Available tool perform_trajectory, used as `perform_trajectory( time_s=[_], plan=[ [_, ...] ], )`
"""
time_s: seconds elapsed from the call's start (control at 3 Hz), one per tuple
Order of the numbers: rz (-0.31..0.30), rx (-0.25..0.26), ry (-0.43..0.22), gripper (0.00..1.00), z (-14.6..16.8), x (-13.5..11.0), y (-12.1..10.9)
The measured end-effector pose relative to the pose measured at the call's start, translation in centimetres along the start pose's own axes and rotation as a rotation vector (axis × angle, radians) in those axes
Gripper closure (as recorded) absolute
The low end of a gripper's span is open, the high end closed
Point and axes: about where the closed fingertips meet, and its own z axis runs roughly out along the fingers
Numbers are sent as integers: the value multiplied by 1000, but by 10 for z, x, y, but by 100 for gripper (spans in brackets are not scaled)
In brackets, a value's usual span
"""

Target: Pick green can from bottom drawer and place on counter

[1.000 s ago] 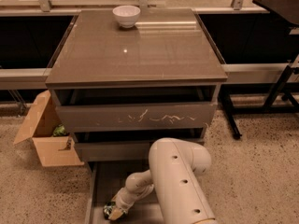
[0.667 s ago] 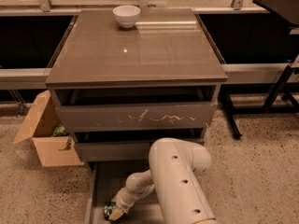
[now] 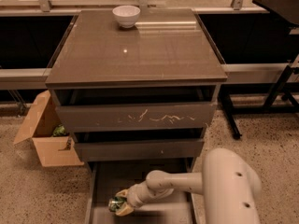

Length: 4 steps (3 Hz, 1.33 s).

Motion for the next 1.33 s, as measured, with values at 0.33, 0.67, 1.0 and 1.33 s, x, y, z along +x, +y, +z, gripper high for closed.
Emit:
perform_trajectory(
  time_s=[0.33,0.67,1.0,1.33],
  plan=[
    [-43,38,-80,100,-48,-1,5],
    [-40,41,-80,100,-49,0,5],
    [-57,71,-103,100,-65,-4,4],
    [-87,136,-108,100,-107,-14,4]
  ],
)
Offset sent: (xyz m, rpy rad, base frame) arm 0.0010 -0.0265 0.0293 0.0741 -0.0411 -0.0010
